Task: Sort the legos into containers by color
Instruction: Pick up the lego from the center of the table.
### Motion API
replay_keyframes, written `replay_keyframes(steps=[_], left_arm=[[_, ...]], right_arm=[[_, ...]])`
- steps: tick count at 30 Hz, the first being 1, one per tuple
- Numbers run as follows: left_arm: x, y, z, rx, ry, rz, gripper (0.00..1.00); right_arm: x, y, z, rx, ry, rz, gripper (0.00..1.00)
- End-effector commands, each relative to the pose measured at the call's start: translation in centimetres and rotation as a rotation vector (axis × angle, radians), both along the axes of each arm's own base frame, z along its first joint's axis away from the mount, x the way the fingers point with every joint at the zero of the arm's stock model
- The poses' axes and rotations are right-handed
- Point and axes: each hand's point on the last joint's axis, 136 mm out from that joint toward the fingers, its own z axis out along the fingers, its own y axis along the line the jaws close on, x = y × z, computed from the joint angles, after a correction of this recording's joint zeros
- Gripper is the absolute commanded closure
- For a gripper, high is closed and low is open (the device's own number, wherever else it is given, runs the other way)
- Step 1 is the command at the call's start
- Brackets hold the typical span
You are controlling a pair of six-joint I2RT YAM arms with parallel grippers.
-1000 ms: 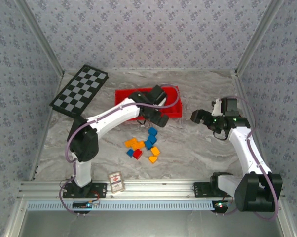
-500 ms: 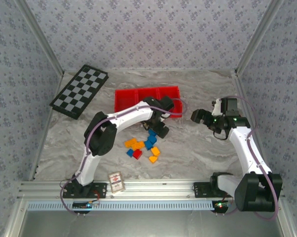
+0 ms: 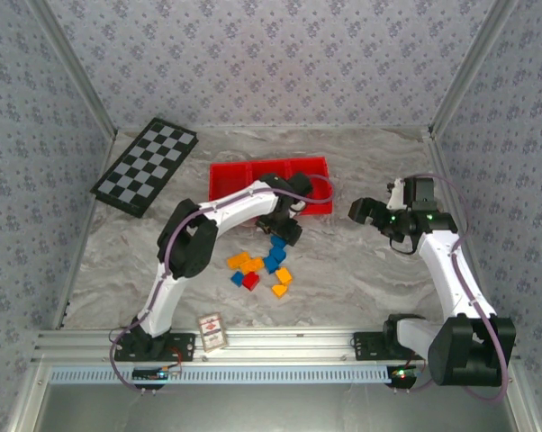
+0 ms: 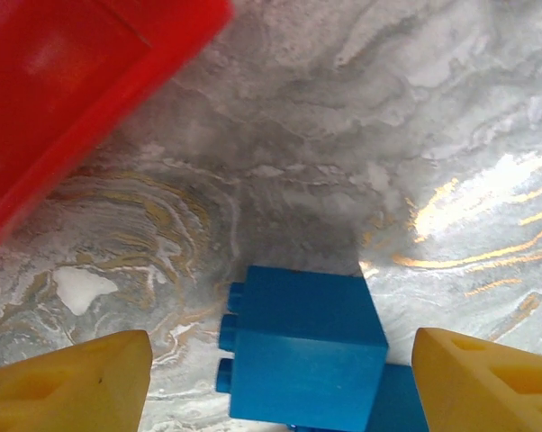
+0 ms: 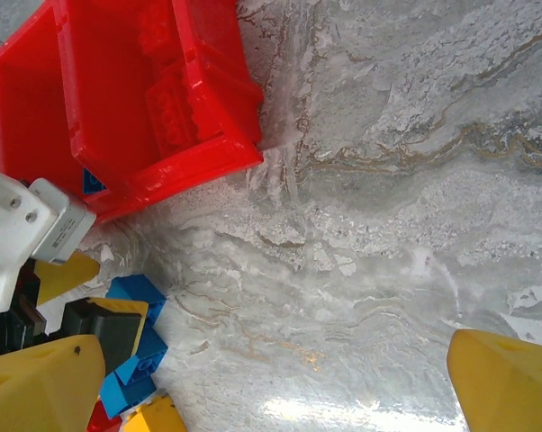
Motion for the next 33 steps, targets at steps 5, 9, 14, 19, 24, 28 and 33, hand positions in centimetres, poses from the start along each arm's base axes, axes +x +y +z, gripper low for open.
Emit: replay_keyframes(steps=[5, 9, 14, 19, 24, 28, 33], left_arm=[[-0.5, -0.2, -1.3, -0.006, 0.051, 0.028, 0.26], [-0.5, 0.0, -1.8, -0.005, 0.065, 0.036, 0.30], [-0.9, -0.1, -2.5, -0.005, 0.087, 0.039, 0.39], [-1.2, 0.2, -3.0, 0.009, 0.099, 0.031, 0.53], [-1.3, 0.3, -2.8, 0.003, 0.097, 0.029, 0.59], [-0.8, 0.0, -0.7, -0.034, 0.053, 0.028, 0.61], [0.2, -0.2, 2.8, -0.064, -0.022, 0.027, 0.62]], right_arm=[[0.3, -0.3, 1.2, -0.003, -0.017, -0.023, 0.00], [0.4, -0.4, 1.3, -0.006, -0.013, -0.023, 0.00], [0.5, -0.4, 1.5, -0.004, -0.017, -0.027, 0.00], [0.5, -0.4, 1.7, -0.002, -0.016, -0.031, 0.00], [0.8, -0.2, 2.1, -0.001, -0.024, -0.035, 0.00], [1.1, 0.0, 2.5, -0.005, -0.030, -0.037, 0.00], [1.4, 0.8, 2.8, -0.002, -0.032, -0.030, 0.00]])
